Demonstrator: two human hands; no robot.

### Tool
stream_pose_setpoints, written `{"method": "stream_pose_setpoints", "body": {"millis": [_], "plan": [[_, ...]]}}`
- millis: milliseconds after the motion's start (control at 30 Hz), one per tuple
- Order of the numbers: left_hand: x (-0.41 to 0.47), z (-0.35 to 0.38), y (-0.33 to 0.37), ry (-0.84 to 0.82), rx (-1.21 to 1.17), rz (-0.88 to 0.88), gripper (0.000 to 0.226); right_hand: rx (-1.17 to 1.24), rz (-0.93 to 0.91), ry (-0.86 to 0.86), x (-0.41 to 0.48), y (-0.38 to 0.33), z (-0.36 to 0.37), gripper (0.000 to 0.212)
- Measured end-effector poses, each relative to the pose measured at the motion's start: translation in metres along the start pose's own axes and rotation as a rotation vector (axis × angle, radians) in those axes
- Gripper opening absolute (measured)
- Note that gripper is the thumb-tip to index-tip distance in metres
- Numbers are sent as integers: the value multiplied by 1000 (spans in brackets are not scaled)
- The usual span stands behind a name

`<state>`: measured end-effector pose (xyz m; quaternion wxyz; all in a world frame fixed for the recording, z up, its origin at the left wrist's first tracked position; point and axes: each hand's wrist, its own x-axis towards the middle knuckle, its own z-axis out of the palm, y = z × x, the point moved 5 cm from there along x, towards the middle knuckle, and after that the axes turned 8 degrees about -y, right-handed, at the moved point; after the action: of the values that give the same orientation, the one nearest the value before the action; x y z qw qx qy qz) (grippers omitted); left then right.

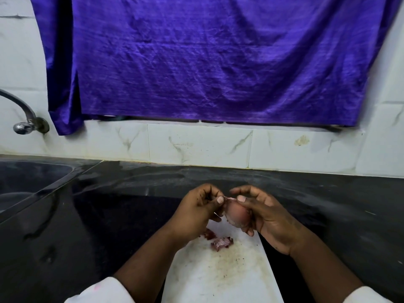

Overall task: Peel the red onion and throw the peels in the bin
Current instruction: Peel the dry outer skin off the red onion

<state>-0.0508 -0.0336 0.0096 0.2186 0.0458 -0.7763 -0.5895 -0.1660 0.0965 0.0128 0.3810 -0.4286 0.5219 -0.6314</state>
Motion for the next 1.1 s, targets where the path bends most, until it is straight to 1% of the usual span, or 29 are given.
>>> {"method": "stream_pose_setpoints", "body": {"millis": [100, 200, 300, 467, 533, 633, 733, 833, 900, 967, 1033, 1100], "plan": [[0, 1, -5, -24, 3, -68, 13, -11, 19, -28, -1, 1, 1, 33], [0, -3, -8, 5, 12, -113, 13, 11, 10, -75, -3, 1, 3, 27], [-1, -6, -10, 47, 55, -146, 12, 42, 4, -88, -1, 2, 2, 35], [-3, -11, -11, 146, 196, -196, 11, 96, -2, -182, 1, 2, 5, 43], [-3, -13, -11, 174, 210, -225, 14, 122, 10, -177, 1, 3, 3, 46], [-4, -12, -9, 178, 277, -239, 17, 134, 14, -118, 3, 5, -1, 47], [-5, -15, -11, 204, 319, -259, 21, 143, 15, -47, 4, 5, -6, 37], [-6, -20, -10, 245, 347, -289, 22, 150, -24, -56, 4, 2, -6, 23], [-7, -18, -7, 211, 366, -292, 23, 146, -40, -56, 3, 0, -6, 22], [-9, -12, -1, 126, 377, -287, 30, 119, -27, -46, 2, 1, -7, 26], [-10, -5, 2, 47, 322, -246, 38, 71, -4, -43, 1, 2, -6, 32], [-9, -1, 6, 10, 231, -180, 43, 32, 17, -50, 1, 2, -5, 35]]}}
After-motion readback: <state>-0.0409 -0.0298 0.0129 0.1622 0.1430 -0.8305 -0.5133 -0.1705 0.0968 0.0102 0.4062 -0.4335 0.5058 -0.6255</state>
